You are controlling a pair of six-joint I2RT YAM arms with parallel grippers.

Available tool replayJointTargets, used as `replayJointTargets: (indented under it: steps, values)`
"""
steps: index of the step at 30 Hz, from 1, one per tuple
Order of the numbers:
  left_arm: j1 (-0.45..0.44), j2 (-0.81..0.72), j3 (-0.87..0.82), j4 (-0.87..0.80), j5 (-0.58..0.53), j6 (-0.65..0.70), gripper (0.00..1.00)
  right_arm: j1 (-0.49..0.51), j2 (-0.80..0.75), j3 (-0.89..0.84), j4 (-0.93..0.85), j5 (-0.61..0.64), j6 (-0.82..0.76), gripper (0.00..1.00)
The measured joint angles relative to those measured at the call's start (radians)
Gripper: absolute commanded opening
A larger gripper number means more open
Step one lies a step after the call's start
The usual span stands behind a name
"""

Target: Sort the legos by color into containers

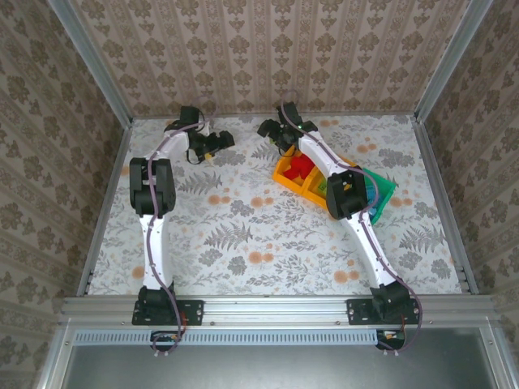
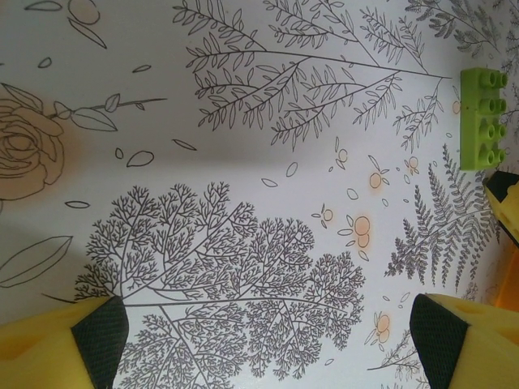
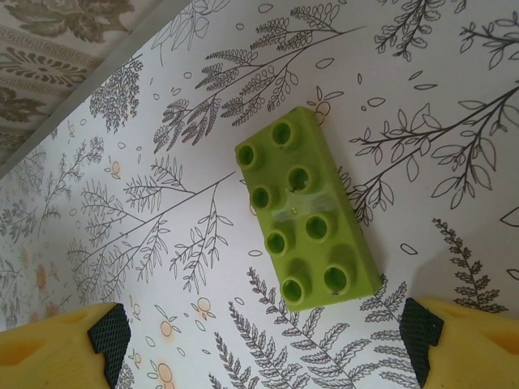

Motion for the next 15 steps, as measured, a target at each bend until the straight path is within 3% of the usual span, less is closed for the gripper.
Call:
replayJointTargets:
  steps: [15]
  values:
    - [0.001,-0.013,-0.029,0.021,0.007,0.000,0.94,-0.031,0.023,0.007,0.083,-0.037,0.016,0.88]
